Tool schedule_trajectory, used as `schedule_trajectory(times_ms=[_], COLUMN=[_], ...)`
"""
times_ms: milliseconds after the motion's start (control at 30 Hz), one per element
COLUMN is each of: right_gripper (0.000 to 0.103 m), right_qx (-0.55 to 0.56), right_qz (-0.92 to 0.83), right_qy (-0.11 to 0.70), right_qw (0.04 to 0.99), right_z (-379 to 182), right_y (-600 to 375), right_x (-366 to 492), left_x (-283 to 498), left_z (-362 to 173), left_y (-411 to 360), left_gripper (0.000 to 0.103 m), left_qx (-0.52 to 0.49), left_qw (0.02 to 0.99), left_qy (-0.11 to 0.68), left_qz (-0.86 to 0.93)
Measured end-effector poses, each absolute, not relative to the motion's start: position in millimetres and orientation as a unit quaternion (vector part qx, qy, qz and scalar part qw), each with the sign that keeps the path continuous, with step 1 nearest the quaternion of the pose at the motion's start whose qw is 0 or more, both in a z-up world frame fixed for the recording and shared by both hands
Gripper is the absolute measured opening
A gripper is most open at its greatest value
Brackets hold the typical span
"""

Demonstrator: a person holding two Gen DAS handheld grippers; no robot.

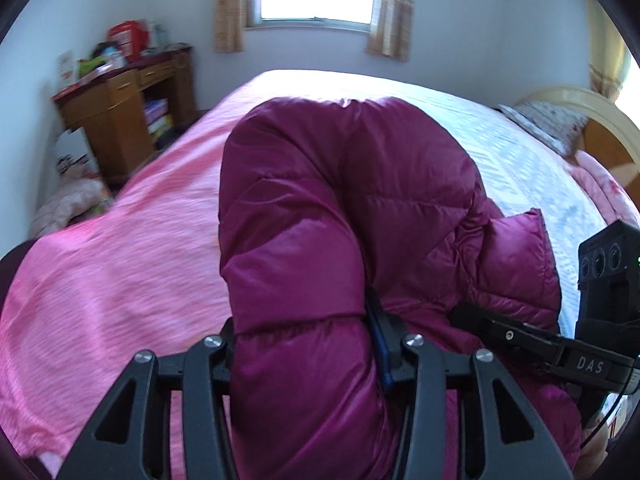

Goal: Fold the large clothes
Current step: 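Grasp the folded jacket with both tools and lift it off the bed, then carry the jacket with both tools and lower it onto the pink cloth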

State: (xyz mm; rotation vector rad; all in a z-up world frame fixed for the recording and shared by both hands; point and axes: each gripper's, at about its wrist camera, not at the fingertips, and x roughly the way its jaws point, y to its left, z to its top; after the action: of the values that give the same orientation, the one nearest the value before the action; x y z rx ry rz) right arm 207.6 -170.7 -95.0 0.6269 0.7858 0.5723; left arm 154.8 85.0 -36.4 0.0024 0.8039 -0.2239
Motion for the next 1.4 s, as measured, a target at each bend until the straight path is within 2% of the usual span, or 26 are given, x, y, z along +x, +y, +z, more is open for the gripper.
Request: schedule_trajectory(times_ms=[467, 667, 833, 1033, 1133, 1200, 1300, 1400], right_gripper=[0.044, 0.043, 0.043, 0.049, 0.055, 0.062, 0.063, 0.063], right_qx=[0.195, 0.161, 0.168, 0.204, 0.179, 0.183, 0.178, 0.130], right_qz=[0.398, 0.413, 0.412, 0.412, 0.398, 0.382, 0.339, 0.273], right_qy=[0.396, 0.406, 0.425, 0.442, 0.437, 0.438, 0.404, 0.345], right_qw=[0.804, 0.799, 0.788, 0.770, 0.787, 0.793, 0.831, 0.889], right_z=[-68, -82, -108, -139, -137, -134, -115, -82], right_y=[51, 122, 118, 114, 121, 112, 88, 68], right_x=[301, 342, 353, 370, 369, 352, 325, 284], left_x=[173, 206, 230, 248, 249, 246, 235, 204], left_z=[-38, -65, -84, -106, -114, -112, -103, -90], left_y=[219, 265, 274, 275, 290, 298, 301, 301], left_gripper=[0.048, 0.048, 0.053, 0.061, 0.064, 0.067, 0.069, 0.076], left_qx=[-0.050, -0.076, -0.064, -0.063, -0.084, -0.095, -0.096, -0.097], left_qw=[0.926, 0.909, 0.903, 0.901, 0.900, 0.902, 0.907, 0.916], left_qy=[0.368, 0.392, 0.402, 0.404, 0.406, 0.401, 0.387, 0.359], left_qz=[0.063, 0.116, 0.135, 0.145, 0.135, 0.130, 0.132, 0.150])
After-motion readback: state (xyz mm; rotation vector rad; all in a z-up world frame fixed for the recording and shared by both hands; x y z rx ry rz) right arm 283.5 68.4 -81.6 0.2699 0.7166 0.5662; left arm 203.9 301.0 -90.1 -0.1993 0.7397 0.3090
